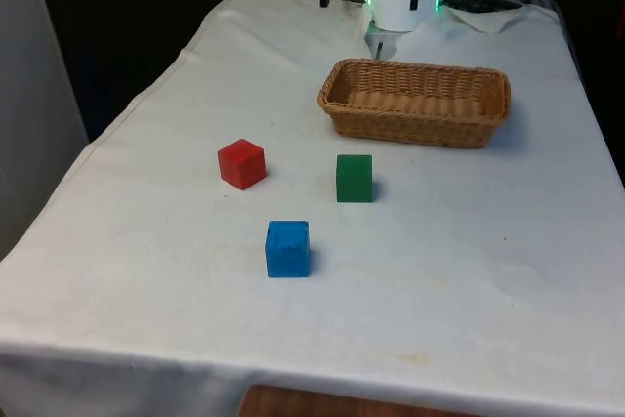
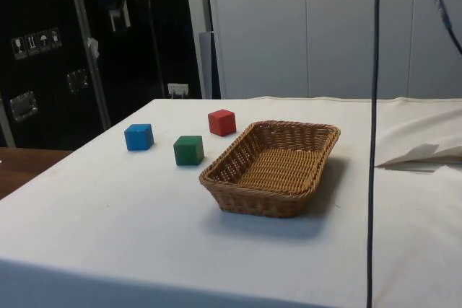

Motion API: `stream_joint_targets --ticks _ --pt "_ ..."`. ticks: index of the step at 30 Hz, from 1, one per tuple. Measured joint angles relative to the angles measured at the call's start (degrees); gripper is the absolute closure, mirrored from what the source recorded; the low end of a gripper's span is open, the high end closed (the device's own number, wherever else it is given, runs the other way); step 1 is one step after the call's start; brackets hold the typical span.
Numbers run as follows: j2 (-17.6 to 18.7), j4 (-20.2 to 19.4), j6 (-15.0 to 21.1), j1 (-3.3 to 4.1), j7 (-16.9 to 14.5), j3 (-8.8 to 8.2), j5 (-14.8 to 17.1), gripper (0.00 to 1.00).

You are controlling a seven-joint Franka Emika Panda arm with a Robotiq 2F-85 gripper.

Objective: Pick up the blue cube and place it into the basket.

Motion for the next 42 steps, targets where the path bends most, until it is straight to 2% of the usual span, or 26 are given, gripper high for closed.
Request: stream_joint_targets --ticks 11,14,21,37,42 --pt "6.88 5.44 2.92 -0.74 -1.49 -1.55 0.06 0.00" --pt "7.22 5.50 3.27 -0.80 -1.60 -1.66 0.06 0.00" --pt "9.63 5.50 7.45 -1.15 -2.69 -2.75 0.06 0.00" --pt "12.78 5.50 15.24 -1.20 -5.84 -2.81 0.06 0.00" --pt "13.75 5.79 16.39 -1.26 -6.88 -2.81 0.11 0.00"
